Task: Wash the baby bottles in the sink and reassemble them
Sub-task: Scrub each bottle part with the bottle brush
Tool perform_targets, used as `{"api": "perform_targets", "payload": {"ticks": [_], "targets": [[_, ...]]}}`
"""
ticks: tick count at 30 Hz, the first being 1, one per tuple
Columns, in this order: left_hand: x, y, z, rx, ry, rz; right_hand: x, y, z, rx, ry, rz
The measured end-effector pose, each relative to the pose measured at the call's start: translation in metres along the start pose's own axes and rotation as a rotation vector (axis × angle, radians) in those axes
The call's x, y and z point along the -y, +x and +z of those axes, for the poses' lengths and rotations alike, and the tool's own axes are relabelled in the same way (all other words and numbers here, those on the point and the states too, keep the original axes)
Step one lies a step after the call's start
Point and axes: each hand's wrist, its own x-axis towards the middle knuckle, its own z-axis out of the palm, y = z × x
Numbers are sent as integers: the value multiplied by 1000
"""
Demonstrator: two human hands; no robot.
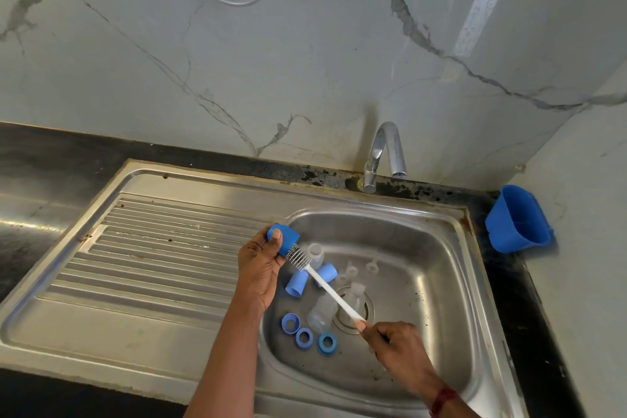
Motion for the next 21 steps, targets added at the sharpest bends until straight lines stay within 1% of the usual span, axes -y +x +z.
{"api": "perform_targets", "payload": {"ticks": [4,6,8,11,14,18,21], "targets": [[0,-4,-2,-93,-10,-33,-5,-1,3,-34,48,130],[1,-5,-5,-153,-20,-73,-11,0,1,-45,62,202],[1,-7,-5,-192,-30,-116,-16,-2,-2,-61,47,237],[4,-9,-5,-188,-17,-173,-15,-2,-8,-83,39,192],[7,-9,-4,-137,20,-211,-8,4,-18,-104,15,116],[11,-9,-8,-79,173,-162,-4,18,-34,-112,-43,21],[11,-9,-7,-87,297,-104,0,24,-43,-81,-127,-31]]}}
